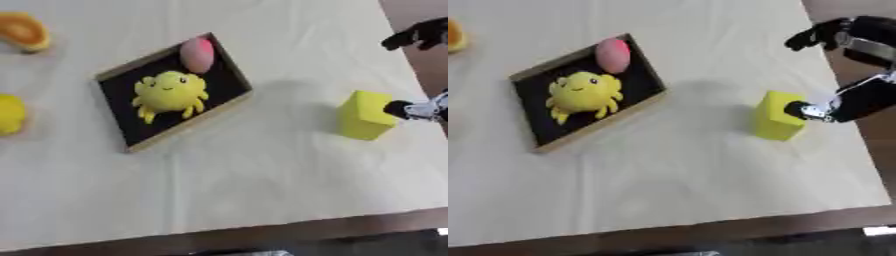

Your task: Pick up objects on the table and place them in the box.

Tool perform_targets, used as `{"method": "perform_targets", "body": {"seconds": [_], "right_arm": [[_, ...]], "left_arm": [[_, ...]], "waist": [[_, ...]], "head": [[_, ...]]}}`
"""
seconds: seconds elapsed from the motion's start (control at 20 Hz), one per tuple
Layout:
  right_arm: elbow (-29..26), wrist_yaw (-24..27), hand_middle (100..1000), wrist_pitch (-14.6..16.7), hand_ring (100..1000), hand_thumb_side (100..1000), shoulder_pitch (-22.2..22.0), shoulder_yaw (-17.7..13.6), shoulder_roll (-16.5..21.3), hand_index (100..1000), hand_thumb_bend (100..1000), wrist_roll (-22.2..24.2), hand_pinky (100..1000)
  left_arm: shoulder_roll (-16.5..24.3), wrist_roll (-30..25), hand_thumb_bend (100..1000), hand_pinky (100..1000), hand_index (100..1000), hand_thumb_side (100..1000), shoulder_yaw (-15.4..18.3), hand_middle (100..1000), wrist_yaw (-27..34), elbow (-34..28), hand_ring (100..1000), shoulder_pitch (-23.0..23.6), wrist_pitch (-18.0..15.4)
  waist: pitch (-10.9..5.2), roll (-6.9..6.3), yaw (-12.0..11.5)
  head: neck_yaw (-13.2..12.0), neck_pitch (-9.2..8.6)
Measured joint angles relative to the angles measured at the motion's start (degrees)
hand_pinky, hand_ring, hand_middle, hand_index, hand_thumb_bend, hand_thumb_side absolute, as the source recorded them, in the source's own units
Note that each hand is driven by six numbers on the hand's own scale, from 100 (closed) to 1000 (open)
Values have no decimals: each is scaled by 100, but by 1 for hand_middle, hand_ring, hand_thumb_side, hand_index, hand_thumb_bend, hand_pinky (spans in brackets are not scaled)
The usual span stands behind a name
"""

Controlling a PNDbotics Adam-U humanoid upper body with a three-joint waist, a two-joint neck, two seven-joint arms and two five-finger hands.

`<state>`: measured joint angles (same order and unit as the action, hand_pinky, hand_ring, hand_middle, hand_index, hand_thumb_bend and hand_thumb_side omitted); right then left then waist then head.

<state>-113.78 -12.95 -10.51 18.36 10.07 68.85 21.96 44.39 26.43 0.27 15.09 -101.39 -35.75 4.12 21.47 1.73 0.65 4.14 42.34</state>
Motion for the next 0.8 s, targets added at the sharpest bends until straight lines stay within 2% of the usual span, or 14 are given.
{"method": "perform_targets", "body": {"seconds": [0.35,0.8], "right_arm": [[2,-60,846,-206,915,423,-67,47,-25,932,469,109,859],[266,-64,846,-255,915,408,5,276,-217,930,483,228,859]], "left_arm": [[0,1,432,840,992,619,0,890,0,0,925,-1,1],[-5,-2,430,840,991,620,-3,888,1,-1,926,-14,4]], "waist": [[6,-25,-56],[6,-69,-120]], "head": [[32,-2],[91,-5]]}}
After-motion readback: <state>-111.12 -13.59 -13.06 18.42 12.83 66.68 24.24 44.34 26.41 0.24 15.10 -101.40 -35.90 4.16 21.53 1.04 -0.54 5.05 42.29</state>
